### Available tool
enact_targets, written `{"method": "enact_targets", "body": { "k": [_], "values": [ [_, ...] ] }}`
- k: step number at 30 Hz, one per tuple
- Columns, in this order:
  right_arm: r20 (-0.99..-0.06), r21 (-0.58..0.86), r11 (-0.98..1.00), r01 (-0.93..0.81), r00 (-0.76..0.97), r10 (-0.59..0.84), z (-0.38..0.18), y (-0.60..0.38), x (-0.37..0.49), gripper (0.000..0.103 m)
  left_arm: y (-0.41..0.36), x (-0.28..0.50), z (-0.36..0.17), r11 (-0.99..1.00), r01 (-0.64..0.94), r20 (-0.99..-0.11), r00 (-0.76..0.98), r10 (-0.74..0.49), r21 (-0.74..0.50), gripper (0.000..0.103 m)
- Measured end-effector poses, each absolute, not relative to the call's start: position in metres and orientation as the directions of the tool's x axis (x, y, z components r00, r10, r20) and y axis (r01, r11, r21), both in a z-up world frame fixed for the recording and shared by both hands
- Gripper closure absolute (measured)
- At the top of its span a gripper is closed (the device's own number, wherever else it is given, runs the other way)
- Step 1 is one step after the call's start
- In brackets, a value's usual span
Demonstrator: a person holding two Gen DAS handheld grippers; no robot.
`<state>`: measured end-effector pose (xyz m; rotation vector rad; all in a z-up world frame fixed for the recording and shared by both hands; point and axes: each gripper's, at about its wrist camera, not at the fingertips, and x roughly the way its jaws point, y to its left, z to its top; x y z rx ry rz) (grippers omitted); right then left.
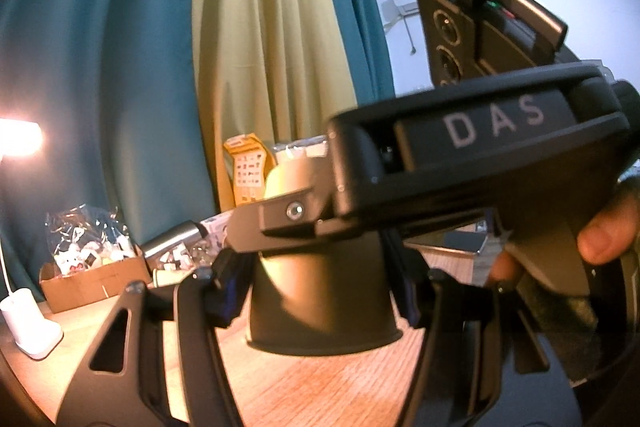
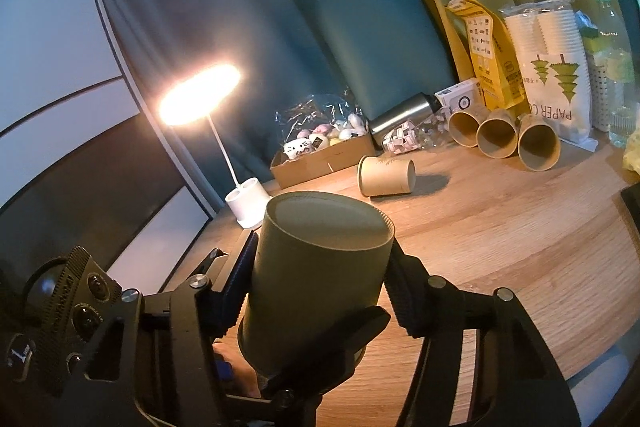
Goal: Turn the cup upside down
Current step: 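Close the right tool on the cup body while the left tool holds it, then open the left tool and carry the cup with the right tool toward the table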
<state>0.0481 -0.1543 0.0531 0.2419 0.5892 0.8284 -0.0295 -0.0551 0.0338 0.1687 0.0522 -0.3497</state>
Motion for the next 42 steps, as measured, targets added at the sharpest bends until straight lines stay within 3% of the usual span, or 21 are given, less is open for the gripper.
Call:
{"method": "enact_targets", "body": {
  "k": [13,14,15,17,29,36,42],
  "values": [
    [-0.402,0.42,0.662,-0.62,0.527,0.749,0.051,-0.156,0.049,0.04,-0.057,-0.026,0.035,0.925,0.354,-0.122,0.933,-0.338,0.142,0.041],
    [-0.404,0.418,0.664,-0.62,0.528,0.747,0.051,-0.156,0.049,0.04,-0.055,-0.023,0.035,0.924,0.358,-0.135,0.93,-0.341,0.132,0.038],
    [-0.406,0.415,0.669,-0.617,0.532,0.743,0.05,-0.156,0.049,0.041,-0.055,-0.021,0.034,0.923,0.366,-0.152,0.925,-0.347,0.121,0.027],
    [-0.407,0.413,0.673,-0.614,0.536,0.74,0.049,-0.155,0.05,0.041,-0.053,-0.022,0.033,0.923,0.368,-0.161,0.923,-0.349,0.109,0.021],
    [-0.397,0.268,0.775,-0.572,0.667,0.63,0.061,-0.152,0.052,0.04,-0.036,-0.026,0.028,0.937,0.33,-0.219,0.928,-0.3,0.117,0.021],
    [-0.376,0.249,0.816,-0.522,0.724,0.578,0.06,-0.163,0.062,0.041,-0.01,-0.015,0.022,0.959,0.277,-0.279,0.927,-0.252,0.056,0.021],
    [-0.388,0.204,0.854,-0.479,0.761,0.52,0.047,-0.165,0.07,0.041,-0.008,-0.016,0.021,0.966,0.248,-0.275,0.936,-0.22,0.073,0.021]
  ]
}}
